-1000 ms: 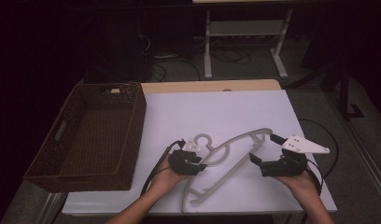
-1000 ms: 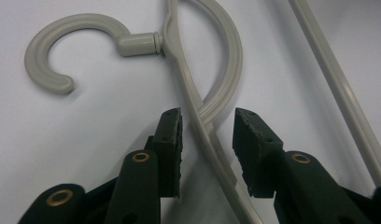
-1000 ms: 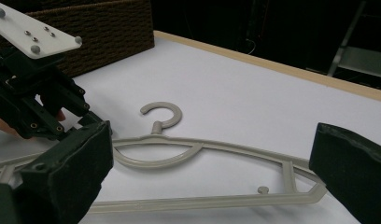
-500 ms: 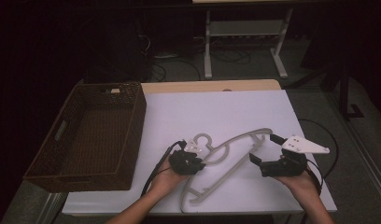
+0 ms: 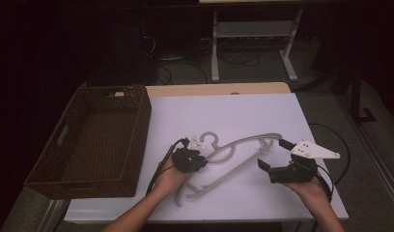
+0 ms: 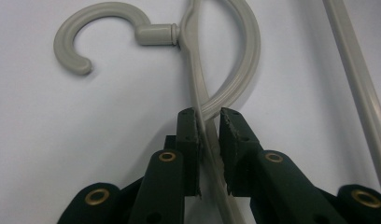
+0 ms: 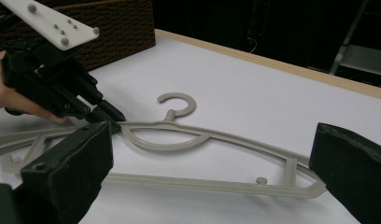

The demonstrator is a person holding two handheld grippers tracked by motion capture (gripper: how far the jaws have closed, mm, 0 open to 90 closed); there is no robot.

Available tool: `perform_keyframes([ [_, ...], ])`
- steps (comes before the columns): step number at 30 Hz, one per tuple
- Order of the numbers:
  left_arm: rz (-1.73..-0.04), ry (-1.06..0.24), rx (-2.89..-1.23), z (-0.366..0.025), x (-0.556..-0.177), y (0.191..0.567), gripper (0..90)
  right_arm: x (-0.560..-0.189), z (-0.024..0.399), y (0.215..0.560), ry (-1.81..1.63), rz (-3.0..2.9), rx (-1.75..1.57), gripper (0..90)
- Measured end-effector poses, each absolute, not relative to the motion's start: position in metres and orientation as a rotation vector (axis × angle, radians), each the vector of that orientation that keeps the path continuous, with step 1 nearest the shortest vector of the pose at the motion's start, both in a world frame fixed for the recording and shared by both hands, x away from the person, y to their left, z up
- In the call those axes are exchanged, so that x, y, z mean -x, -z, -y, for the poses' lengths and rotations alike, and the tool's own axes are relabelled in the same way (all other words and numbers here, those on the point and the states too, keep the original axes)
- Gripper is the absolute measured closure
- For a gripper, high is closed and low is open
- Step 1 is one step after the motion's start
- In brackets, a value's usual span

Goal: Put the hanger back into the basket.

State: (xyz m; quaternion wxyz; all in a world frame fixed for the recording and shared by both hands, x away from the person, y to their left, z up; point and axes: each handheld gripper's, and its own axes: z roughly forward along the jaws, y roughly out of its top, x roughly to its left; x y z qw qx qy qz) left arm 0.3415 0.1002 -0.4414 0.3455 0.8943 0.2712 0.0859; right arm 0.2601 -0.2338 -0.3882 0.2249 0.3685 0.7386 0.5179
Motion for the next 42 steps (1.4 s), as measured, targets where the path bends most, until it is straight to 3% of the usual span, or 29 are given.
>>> perform_keyframes([
  [16,-0.749,-0.205,-2.285,-0.122,-0.374,0.442,80.3,-0.261,0.235,0.389,-1.426,-2.039,-1.009,0.0],
  [17,-0.746,-0.204,-2.272,-0.122,-0.374,0.442,77.5,-0.261,0.235,0.389,-1.426,-2.039,-1.01,0.0],
  [19,-0.754,-0.194,-2.246,-0.125,-0.374,0.439,62.1,-0.262,0.233,0.39,-1.424,-2.048,-1.017,0.0],
  [20,-0.762,-0.184,-2.23,-0.126,-0.373,0.437,62.1,-0.262,0.233,0.39,-1.424,-2.048,-1.017,0.0],
  [24,-0.772,-0.146,-2.125,-0.131,-0.371,0.429,44.8,-0.263,0.229,0.388,-1.422,-2.07,-1.019,3.2],
  [33,-0.771,-0.17,-1.939,-0.15,-0.37,0.412,19.6,-0.271,0.21,0.382,-1.406,-2.157,-1.03,18.4],
  [36,-0.777,-0.174,-1.902,-0.157,-0.371,0.409,15.2,-0.275,0.202,0.379,-1.401,-2.18,-1.033,28.2],
  [42,-0.794,-0.206,-1.865,-0.166,-0.372,0.404,10.4,-0.285,0.183,0.378,-1.403,-2.213,-1.016,57.0],
])
